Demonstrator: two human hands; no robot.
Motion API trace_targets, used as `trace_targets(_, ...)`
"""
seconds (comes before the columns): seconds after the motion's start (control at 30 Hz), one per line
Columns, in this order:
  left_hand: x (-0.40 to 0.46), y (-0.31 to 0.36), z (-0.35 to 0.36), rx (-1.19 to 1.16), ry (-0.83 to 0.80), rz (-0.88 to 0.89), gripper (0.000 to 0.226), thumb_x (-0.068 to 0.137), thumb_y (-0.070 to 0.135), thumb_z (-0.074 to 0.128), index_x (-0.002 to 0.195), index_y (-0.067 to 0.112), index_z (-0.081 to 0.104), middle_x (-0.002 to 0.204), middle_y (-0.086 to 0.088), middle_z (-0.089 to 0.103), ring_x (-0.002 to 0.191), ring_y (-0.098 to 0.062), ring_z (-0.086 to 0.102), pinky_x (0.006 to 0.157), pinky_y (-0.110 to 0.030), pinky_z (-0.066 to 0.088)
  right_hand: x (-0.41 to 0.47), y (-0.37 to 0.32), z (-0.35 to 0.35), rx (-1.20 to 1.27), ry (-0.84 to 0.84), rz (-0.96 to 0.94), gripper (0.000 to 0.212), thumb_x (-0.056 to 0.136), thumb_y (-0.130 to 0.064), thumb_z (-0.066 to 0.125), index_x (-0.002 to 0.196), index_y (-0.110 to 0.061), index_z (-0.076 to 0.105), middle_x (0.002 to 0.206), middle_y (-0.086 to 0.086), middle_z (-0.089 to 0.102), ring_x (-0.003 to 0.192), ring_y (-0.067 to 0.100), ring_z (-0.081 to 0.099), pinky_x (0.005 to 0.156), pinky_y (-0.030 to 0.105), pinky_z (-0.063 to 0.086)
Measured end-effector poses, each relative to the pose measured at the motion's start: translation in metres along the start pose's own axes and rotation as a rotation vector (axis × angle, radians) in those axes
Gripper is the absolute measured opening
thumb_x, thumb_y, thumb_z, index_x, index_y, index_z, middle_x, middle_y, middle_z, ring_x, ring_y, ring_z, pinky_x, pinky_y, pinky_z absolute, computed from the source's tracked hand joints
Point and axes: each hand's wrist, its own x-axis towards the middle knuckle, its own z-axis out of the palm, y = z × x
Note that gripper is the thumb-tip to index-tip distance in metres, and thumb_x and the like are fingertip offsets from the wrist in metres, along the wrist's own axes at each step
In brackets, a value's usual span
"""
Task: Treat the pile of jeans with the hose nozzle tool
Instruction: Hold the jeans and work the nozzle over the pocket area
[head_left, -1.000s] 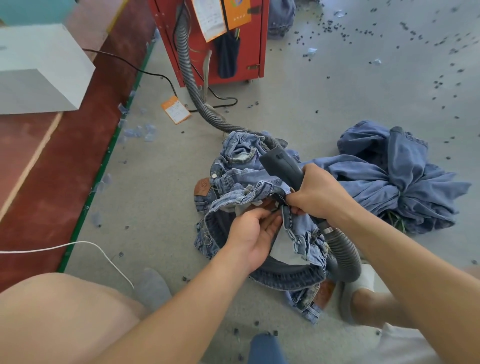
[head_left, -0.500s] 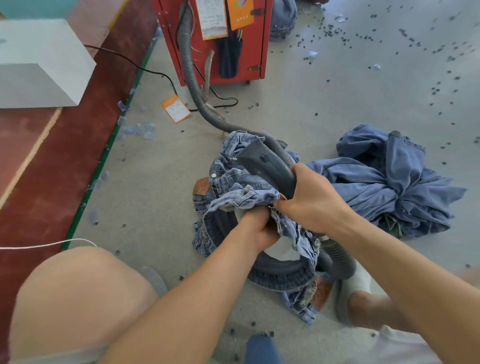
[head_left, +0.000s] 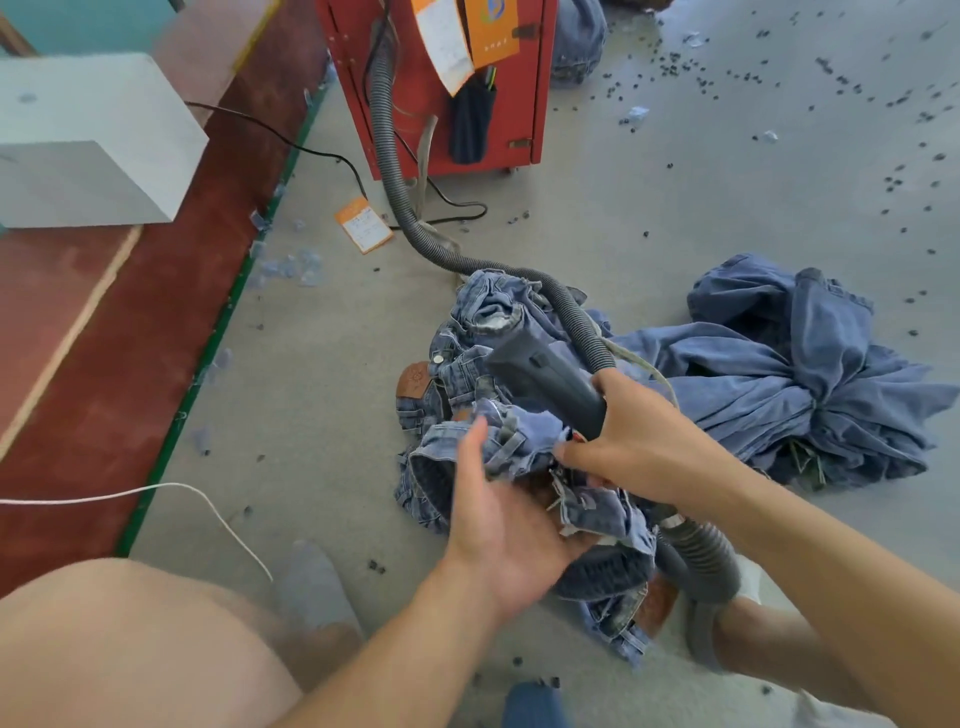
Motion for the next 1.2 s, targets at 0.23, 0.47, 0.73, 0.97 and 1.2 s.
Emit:
trace_targets(0.23, 0.006, 0.008, -0.01, 0.189, 0.091, -0.024, 0.035, 0.098, -0.004, 0.053, 0.132, -0.003, 0.064, 0.127, -0.023, 0.07, 0.115, -0.038, 0.07, 0.096, -0.052, 0.055, -0.003, 0.019, -0.054, -0.347, 0.201, -0.236, 0.047, 0.089, -0.058, 0.065, 0.118, -0.029, 0.044, 0.079, -0.01, 0.058, 0.066, 0.013, 0.058, 0.059, 0.037, 0.049)
trace_targets(0.47, 0.005, -0.001, -0.033, 0.235, 0.12, 0.021, 0.035, 0.098, -0.012, 0.048, 0.125, -0.002, 0.068, 0.123, -0.022, 0.072, 0.1, -0.033, 0.074, 0.08, -0.044, 0.062, 0.007, 0.029, -0.141, -0.584, 0.245, -0.23, 0.047, 0.078, -0.075, 0.055, 0.102, -0.035, 0.048, 0.063, -0.006, 0.06, 0.048, 0.014, 0.057, 0.049, 0.035, 0.051)
trace_targets(0.73, 0.003, -0.019, -0.021, 0.307, 0.025, 0.048, 0.043, 0.089, 0.001, 0.062, 0.131, 0.001, 0.067, 0.131, -0.02, 0.069, 0.121, -0.036, 0.067, 0.104, -0.051, 0.053, 0.037, 0.032, -0.007, -0.092, 0.106, 0.236, 0.073, 0.07, -0.071, 0.081, 0.047, -0.012, 0.045, 0.035, 0.002, 0.045, 0.032, 0.011, 0.042, 0.046, 0.027, 0.034)
trace_targets(0.97, 0.0, -0.031, -0.032, 0.345, 0.049, -0.03, 0.036, 0.089, 0.004, 0.062, 0.124, 0.004, 0.073, 0.126, -0.016, 0.072, 0.113, -0.028, 0.072, 0.094, -0.04, 0.057, 0.044, 0.084, 0.011, 0.046, 0.159, 0.409, 0.038, 0.079, -0.031, 0.086, 0.068, -0.003, 0.063, 0.058, 0.012, 0.067, 0.052, 0.028, 0.064, 0.051, 0.033, 0.052)
trace_targets(1.2, -0.032, -0.018, -0.028, 1.765, -0.176, -0.196, 0.031, 0.099, 0.055, 0.055, 0.102, 0.028, 0.07, 0.085, 0.017, 0.074, 0.085, -0.007, 0.072, 0.083, -0.03, 0.057, 0.016, 0.119, -0.013, 0.412, 0.24, 0.305, 0.026, 0.082, -0.02, 0.083, 0.089, -0.009, 0.061, 0.051, 0.004, 0.06, 0.042, 0.017, 0.054, 0.045, 0.03, 0.046)
